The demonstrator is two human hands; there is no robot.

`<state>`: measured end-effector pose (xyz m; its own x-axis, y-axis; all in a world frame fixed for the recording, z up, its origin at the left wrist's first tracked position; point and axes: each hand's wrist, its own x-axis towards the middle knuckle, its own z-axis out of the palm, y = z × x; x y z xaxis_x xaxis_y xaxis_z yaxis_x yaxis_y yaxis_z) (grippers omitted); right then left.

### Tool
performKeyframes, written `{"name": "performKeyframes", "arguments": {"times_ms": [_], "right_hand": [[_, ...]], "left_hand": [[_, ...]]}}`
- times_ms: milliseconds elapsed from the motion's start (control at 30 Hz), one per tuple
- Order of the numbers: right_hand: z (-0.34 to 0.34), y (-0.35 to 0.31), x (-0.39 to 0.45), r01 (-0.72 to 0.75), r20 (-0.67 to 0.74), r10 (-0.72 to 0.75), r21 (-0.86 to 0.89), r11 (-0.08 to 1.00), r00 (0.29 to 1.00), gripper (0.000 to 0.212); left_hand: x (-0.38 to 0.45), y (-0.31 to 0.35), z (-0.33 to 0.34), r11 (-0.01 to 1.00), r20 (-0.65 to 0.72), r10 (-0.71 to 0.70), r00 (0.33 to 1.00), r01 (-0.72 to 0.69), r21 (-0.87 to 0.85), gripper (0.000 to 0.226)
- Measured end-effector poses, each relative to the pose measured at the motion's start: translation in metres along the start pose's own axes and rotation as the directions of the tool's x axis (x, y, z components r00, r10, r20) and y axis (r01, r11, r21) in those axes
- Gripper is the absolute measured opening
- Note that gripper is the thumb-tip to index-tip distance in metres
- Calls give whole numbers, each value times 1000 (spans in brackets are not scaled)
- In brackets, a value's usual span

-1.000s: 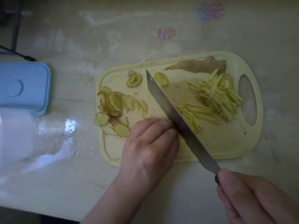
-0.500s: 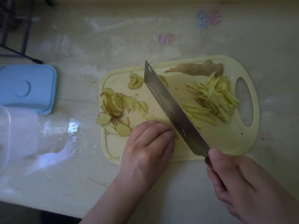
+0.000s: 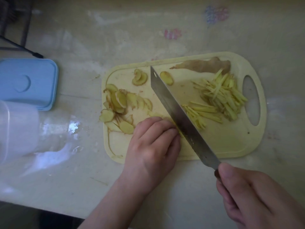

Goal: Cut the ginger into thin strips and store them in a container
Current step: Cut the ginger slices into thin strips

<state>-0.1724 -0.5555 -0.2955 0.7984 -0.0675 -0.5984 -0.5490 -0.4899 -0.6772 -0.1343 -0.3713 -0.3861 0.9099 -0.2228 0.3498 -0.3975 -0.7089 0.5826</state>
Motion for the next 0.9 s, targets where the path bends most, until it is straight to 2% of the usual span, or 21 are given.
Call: {"name": "performKeyframes", "arguments": {"times_ms": [100, 233, 367, 467, 500, 600, 667, 767, 900], "right_hand": [[0, 1, 0, 110, -39, -111, -23, 994, 993, 92], [4, 7, 1, 181, -47, -184, -67, 981, 982, 80], [11, 6, 1, 172, -43, -177, -111, 979, 983, 74], [17, 2, 13, 5, 83, 0, -59, 998, 997, 93], [17, 4, 16, -12, 114, 16, -33, 999, 993, 99], [6, 2, 15, -38, 104, 36, 17, 999, 994, 103], [0, 1, 7, -61, 33, 59, 66, 996, 998, 104], [1, -5, -1, -49, 12, 48, 82, 995, 999, 101], [4, -2, 0, 94, -53, -92, 29, 995, 994, 84]], "left_hand": [[1, 0, 0, 1000, -2, 8, 1000, -8, 12, 6], [1, -1, -1, 1000, 6, 8, 1000, -8, 12, 8], [0, -1, -2, 999, 32, 23, 999, -24, 21, 9], [-1, -3, -1, 1000, 27, 17, 999, -18, 10, 9], [-2, -3, 0, 1000, 21, 15, 1000, -16, 9, 8], [-5, -4, -1, 1000, -2, 25, 1000, -25, 4, 3], [-5, -4, 0, 1000, -11, 28, 1000, -28, -7, 2], [-6, -3, 0, 1000, -20, 24, 1000, -25, -17, 3], [-4, -2, 0, 1000, -15, 24, 1000, -25, -16, 3]]}}
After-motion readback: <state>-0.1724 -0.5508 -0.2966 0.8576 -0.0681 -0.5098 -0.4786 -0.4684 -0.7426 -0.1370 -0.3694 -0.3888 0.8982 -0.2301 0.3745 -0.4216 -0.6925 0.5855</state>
